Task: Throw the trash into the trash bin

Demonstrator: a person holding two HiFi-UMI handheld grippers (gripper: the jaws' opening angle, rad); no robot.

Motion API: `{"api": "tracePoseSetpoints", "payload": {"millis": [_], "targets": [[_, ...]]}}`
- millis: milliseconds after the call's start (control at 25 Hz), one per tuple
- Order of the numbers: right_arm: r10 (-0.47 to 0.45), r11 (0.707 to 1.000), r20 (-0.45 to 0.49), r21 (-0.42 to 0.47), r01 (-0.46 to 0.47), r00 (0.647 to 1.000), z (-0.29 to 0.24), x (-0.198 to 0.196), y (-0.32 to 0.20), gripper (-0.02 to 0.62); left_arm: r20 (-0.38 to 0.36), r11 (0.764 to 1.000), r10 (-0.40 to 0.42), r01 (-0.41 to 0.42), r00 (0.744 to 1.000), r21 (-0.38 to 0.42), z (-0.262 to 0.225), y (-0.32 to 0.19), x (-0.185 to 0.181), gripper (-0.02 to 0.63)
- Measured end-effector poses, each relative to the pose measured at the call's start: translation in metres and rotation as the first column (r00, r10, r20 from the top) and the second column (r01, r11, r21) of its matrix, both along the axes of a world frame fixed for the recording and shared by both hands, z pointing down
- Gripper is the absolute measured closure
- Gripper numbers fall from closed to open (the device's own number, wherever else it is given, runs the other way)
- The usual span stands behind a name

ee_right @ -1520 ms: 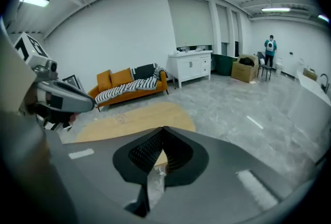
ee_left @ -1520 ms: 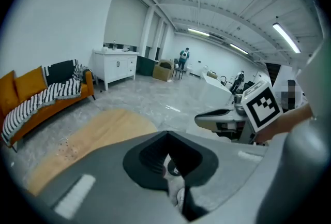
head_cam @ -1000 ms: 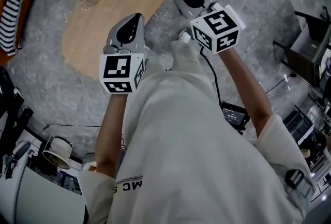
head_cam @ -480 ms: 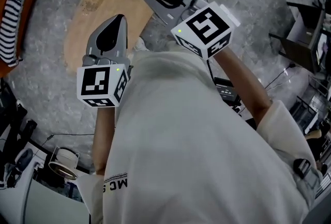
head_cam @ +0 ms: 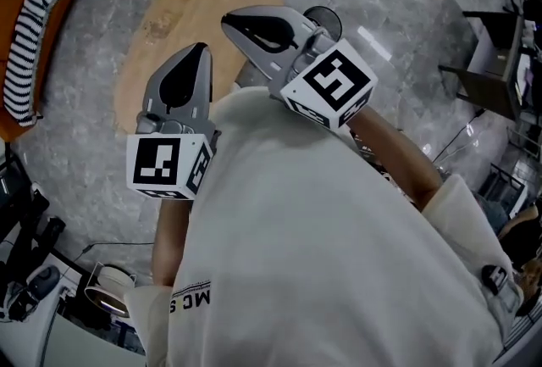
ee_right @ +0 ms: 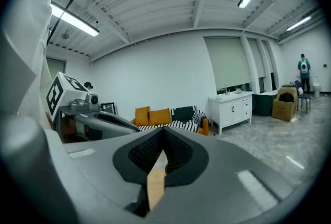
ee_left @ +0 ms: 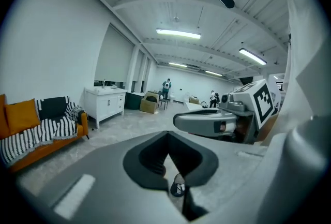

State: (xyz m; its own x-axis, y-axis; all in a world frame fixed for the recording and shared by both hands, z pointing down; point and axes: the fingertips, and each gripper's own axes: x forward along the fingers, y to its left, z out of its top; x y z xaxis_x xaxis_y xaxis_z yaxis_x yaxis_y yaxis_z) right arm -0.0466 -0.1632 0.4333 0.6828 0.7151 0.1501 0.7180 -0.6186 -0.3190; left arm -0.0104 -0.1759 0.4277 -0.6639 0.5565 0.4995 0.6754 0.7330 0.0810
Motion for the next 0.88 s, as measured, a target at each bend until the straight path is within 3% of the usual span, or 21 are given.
{"api": "tracePoseSetpoints", "payload": {"millis": [120, 480, 600, 760, 880], "targets": [[-0.013, 1.000, 0.006, 0.017, 0.013, 1.000, 0.003, 0.005, -0.013, 0.574, 0.012, 1.000, -0.016, 0.016, 1.000, -0.009, -0.001, -0.002, 0.005, 0.606], [0.095, 0.994, -0.046, 0.064, -0.092, 0.994, 0.011, 0.016, -0.037, 0.574, 0.026, 0.996, -0.083, 0.083, 0.996, -0.018, -0.008, -0.008, 0.023, 0.606], [0.091, 0.992, -0.089, 0.091, -0.083, 0.992, 0.014, 0.019, -0.041, 0.574, 0.013, 0.999, -0.036, 0.036, 0.999, 0.008, 0.002, -0.013, 0.019, 0.606], [0.022, 0.989, -0.176, 0.148, 0.005, 0.984, 0.020, 0.038, -0.046, 0.574, 0.013, 0.998, 0.048, -0.048, 0.999, 0.036, 0.008, -0.025, 0.014, 0.606], [-0.007, 0.987, -0.178, 0.157, 0.035, 0.984, 0.020, 0.046, -0.051, 0.575, 0.001, 0.997, 0.066, -0.066, 0.998, 0.033, 0.005, -0.031, 0.012, 0.606]]}}
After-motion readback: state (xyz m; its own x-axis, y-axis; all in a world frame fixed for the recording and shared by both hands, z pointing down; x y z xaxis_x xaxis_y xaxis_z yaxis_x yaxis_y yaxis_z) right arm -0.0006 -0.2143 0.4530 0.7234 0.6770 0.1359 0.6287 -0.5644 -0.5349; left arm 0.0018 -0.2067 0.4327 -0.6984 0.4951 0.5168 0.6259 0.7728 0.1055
